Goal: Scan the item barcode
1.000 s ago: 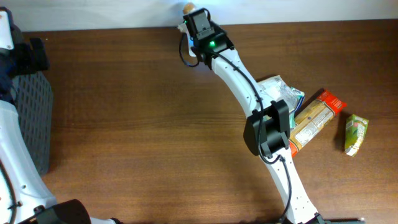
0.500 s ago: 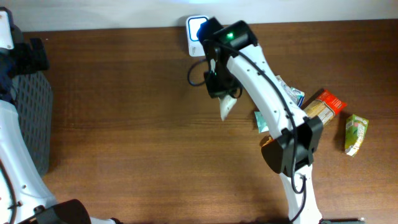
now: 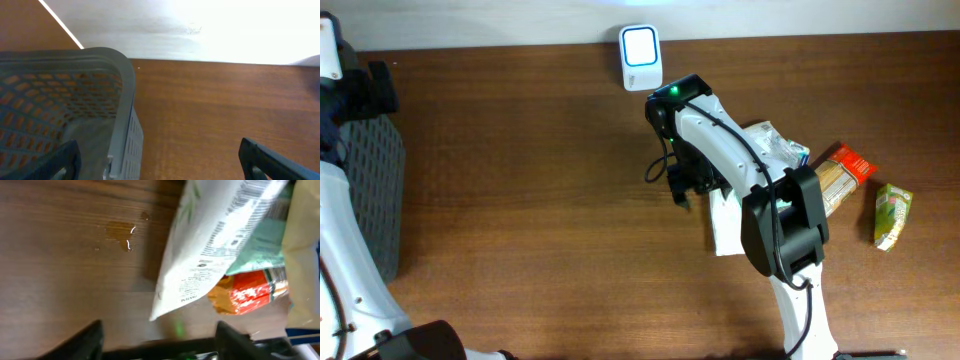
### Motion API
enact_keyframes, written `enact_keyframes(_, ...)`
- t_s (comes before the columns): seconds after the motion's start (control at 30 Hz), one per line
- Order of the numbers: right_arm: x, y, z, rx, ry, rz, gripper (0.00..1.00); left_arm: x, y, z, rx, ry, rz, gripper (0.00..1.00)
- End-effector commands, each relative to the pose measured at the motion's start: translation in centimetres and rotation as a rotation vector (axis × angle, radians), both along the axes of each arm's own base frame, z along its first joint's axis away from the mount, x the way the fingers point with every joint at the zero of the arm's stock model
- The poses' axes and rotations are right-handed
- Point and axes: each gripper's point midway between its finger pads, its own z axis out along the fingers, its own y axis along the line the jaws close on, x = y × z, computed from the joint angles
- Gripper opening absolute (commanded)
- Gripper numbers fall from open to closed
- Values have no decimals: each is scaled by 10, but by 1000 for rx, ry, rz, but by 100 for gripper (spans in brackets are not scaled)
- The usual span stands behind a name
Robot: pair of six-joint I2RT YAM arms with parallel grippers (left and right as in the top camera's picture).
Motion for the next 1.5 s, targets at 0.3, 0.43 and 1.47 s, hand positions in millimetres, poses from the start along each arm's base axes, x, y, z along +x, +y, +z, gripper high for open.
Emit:
enact_keyframes(0.3, -15, -7, 273, 410, -791, 47, 99, -3, -1, 10, 21, -19, -10, 99)
enact_keyframes(0.43, -17, -30, 288, 324, -879, 35, 99, -3, -2, 10, 21, -19, -10, 99)
enact_keyframes(1.47, -72, -131, 81, 415, -1814, 113, 99, -3, -2, 10, 21, -19, -10, 99)
